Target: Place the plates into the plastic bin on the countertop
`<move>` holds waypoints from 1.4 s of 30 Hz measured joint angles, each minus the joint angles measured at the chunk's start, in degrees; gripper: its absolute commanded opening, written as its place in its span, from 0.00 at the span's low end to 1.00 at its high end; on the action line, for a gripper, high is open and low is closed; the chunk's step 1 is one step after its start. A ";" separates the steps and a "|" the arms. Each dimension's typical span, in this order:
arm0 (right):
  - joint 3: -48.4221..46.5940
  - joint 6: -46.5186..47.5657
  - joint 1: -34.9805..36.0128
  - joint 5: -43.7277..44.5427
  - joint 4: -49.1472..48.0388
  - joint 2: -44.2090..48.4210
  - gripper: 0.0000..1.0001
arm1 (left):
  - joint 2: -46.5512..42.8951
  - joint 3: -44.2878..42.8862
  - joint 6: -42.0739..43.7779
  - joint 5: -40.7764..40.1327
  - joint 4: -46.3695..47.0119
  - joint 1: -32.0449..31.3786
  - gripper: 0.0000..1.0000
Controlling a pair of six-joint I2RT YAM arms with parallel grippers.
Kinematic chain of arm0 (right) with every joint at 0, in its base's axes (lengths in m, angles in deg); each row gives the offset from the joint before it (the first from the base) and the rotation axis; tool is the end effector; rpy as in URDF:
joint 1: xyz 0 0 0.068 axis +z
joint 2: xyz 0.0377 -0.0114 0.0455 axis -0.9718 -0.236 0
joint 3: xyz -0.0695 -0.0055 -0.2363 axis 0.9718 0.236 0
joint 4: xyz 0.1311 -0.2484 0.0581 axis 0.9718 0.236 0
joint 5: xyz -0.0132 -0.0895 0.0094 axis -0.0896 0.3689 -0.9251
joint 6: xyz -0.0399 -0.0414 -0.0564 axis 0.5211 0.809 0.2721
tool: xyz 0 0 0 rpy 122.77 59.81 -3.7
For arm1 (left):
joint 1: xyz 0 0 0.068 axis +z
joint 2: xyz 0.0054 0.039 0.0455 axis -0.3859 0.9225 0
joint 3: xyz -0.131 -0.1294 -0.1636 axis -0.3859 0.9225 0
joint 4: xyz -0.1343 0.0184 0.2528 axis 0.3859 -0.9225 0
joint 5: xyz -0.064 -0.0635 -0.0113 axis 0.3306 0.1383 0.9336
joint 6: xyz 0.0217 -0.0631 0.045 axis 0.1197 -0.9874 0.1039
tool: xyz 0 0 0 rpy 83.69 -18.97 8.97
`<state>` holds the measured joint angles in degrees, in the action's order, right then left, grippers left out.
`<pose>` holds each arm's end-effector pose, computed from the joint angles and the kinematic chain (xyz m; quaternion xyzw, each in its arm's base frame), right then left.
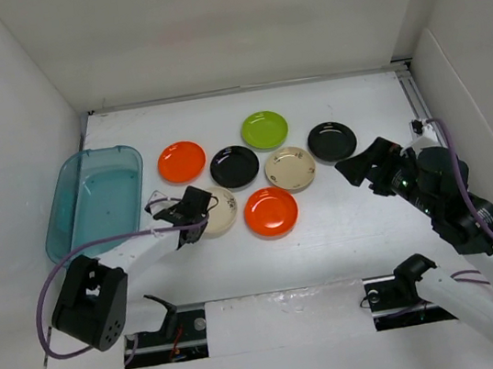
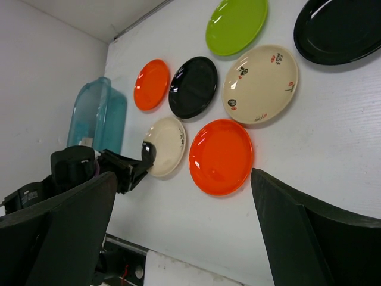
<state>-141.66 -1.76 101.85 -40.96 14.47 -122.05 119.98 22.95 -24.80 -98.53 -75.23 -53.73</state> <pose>0.1820 0.0824 0.3521 0.1445 0.7915 0.3186 0.5011 0.2548 -0.1185 0.0944 -0.4103 0.8482 -0.0813 0.3248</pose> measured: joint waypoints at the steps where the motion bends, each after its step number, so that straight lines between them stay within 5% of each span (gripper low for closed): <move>1: 0.00 0.00 0.02 0.00 0.00 0.02 1.00 | -1.18 0.00 0.09 0.09 -1.01 0.00 0.00; 6: -0.02 0.00 0.00 0.00 0.00 0.24 1.00 | -9.18 -3.34 2.40 -0.74 -8.55 -0.48 0.00; 15: -0.02 0.00 0.00 -0.17 -0.24 0.24 1.00 | -13.00 -27.82 10.29 -5.42 -16.90 4.63 0.00; 28: 0.26 0.68 0.00 -2.29 -4.09 0.26 1.00 | 1.01 -34.84 21.24 2.21 -16.31 40.72 0.00; 40: 2.45 1.60 0.00 -4.42 -5.79 -0.13 1.00 | 15.32 -37.77 23.15 5.46 -13.20 46.58 0.00; 42: 2.45 1.60 0.00 -4.85 -6.05 -0.17 1.00 | 17.68 -38.01 23.34 5.51 -13.09 46.75 0.15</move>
<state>-139.22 -0.16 101.85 -45.81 8.42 -122.23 137.66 -15.06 -1.46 -93.03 -88.32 -6.98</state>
